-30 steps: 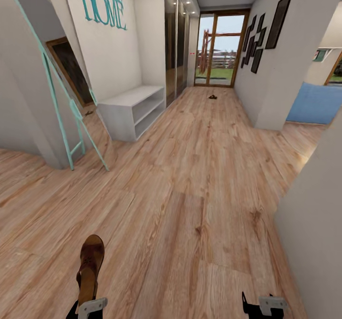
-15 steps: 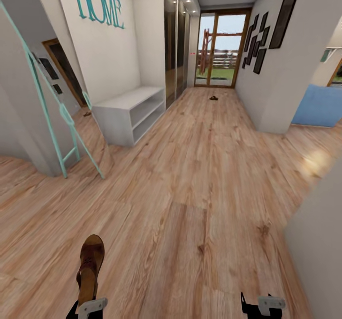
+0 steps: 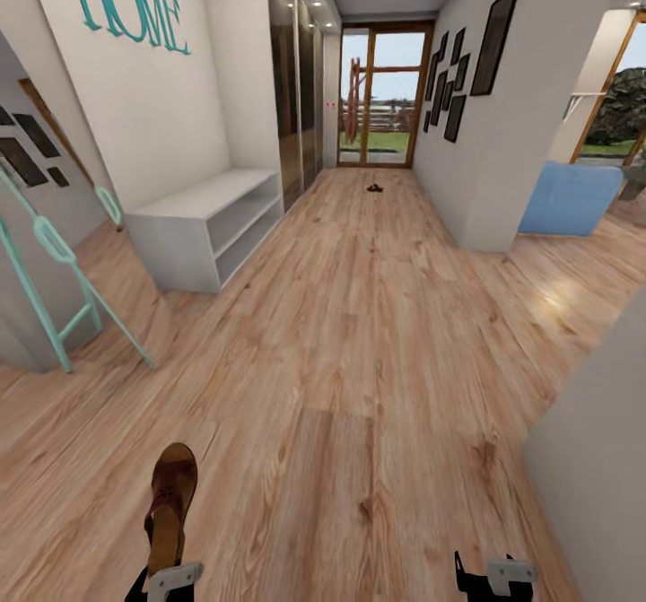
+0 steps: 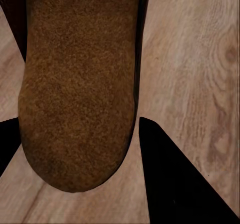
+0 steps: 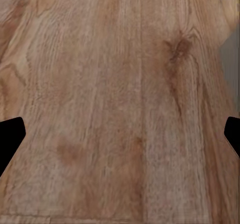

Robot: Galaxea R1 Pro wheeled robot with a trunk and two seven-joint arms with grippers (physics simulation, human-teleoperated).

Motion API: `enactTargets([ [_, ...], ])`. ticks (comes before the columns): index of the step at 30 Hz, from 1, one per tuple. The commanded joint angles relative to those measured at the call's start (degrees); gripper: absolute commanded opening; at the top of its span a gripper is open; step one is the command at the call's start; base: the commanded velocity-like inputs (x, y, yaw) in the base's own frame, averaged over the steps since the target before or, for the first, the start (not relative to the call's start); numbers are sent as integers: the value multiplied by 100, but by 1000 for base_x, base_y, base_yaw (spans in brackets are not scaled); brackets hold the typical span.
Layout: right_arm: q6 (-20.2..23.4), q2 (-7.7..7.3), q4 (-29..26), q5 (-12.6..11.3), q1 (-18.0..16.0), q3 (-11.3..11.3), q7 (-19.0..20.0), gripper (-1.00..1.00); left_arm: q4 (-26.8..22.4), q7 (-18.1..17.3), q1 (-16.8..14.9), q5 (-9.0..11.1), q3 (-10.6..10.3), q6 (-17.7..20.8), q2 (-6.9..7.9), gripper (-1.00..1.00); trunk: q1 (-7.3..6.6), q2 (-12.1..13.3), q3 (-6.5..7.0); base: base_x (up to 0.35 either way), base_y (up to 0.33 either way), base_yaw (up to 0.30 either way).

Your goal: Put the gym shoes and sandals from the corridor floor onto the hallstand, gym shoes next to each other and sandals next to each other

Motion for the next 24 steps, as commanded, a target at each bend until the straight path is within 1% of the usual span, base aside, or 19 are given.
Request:
enactTargets([
  [1, -11, 0, 6, 20, -4, 13, -33, 100, 0, 10, -1, -18, 4, -10, 0, -100, 2, -2, 0, 339, 0, -229],
  [4, -11, 0, 6, 21, -4, 13, -33, 100, 0, 10, -4, -20, 4, -13, 0, -100, 2, -2, 13, 339, 0, -191],
  [7, -11, 0, 6, 21, -4, 13, -33, 100, 0, 10, -1, -21, 4, -15, 0, -100, 2, -2, 17, 339, 0, -70],
  [24, -11, 0, 6, 16, -4, 8, -31, 100, 0, 10, -2, -16, 4, -16, 9, -100, 2, -2, 19, 339, 0, -3],
])
